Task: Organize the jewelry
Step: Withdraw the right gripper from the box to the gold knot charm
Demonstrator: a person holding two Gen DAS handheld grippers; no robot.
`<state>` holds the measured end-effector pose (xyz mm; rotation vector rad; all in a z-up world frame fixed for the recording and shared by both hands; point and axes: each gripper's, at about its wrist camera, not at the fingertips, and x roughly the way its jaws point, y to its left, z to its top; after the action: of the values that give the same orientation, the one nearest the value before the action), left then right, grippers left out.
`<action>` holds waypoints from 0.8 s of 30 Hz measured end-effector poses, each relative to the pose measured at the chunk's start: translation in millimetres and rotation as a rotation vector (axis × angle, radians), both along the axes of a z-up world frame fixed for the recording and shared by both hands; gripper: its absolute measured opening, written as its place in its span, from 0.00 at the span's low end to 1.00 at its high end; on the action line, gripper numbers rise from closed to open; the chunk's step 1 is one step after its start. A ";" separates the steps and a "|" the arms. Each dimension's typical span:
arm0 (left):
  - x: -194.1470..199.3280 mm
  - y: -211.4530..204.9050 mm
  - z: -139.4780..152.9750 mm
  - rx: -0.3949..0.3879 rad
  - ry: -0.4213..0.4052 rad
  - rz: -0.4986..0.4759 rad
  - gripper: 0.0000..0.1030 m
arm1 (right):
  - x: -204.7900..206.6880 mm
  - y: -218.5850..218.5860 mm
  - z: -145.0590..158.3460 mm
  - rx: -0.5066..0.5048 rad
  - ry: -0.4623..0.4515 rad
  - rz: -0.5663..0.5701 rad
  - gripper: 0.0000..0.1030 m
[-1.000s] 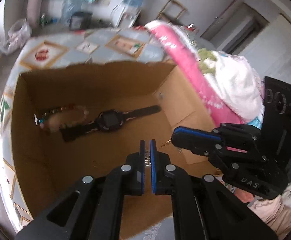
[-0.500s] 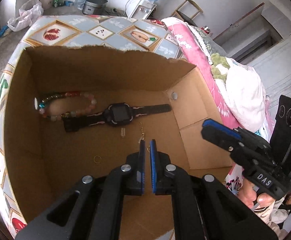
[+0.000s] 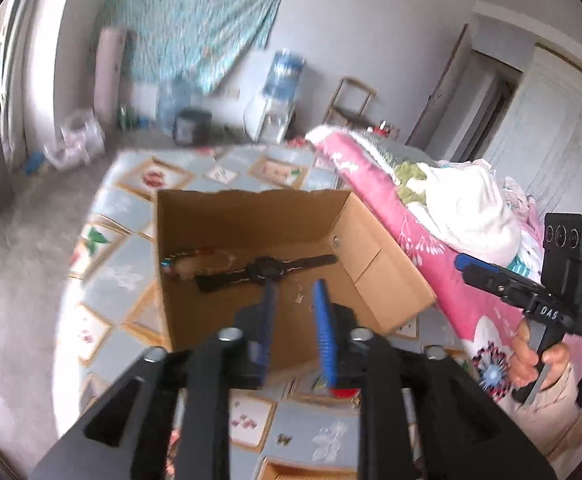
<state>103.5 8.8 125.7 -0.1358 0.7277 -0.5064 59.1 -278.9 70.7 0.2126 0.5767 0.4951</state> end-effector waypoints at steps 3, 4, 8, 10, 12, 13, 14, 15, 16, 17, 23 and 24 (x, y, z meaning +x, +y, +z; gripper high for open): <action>-33.6 12.0 -8.0 0.041 -0.043 0.023 0.36 | -22.8 6.8 -15.4 -0.022 0.014 0.033 0.49; -42.3 14.3 -14.1 0.055 -0.044 0.030 0.37 | -28.1 11.2 -24.4 -0.034 0.033 0.042 0.50; -63.6 11.1 -52.0 0.098 0.023 0.025 0.39 | -28.2 27.2 -72.0 -0.019 0.179 0.039 0.50; -65.4 1.5 -70.7 0.162 0.059 0.038 0.39 | -21.0 36.0 -97.0 -0.033 0.265 0.016 0.50; -68.1 -11.0 -88.2 0.209 0.080 0.025 0.39 | -11.7 42.7 -116.1 -0.043 0.338 -0.019 0.50; -68.5 -16.6 -96.3 0.226 0.093 0.011 0.39 | -7.7 45.0 -123.5 -0.035 0.370 -0.029 0.50; -69.0 -23.9 -106.6 0.250 0.113 -0.009 0.39 | -5.3 46.9 -128.2 -0.032 0.389 -0.034 0.50; -69.6 -27.8 -114.5 0.260 0.129 -0.023 0.39 | -3.3 49.8 -132.5 -0.034 0.404 -0.039 0.50; -70.1 -32.7 -122.3 0.268 0.147 -0.040 0.39 | -2.7 53.0 -134.7 -0.049 0.405 -0.041 0.50; -70.3 -36.7 -128.8 0.275 0.161 -0.055 0.39 | -3.5 55.7 -134.6 -0.076 0.396 -0.047 0.50; -59.8 -40.3 -145.5 0.272 0.150 -0.073 0.39 | -2.9 54.0 -133.6 -0.133 0.357 -0.072 0.50; -58.4 -40.6 -148.6 0.268 0.151 -0.080 0.39 | -2.8 54.2 -134.3 -0.133 0.359 -0.071 0.49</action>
<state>45.1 -31.8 -22.9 0.1070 0.9444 -0.4735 56.3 -224.7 -63.6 0.1956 0.9457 0.3489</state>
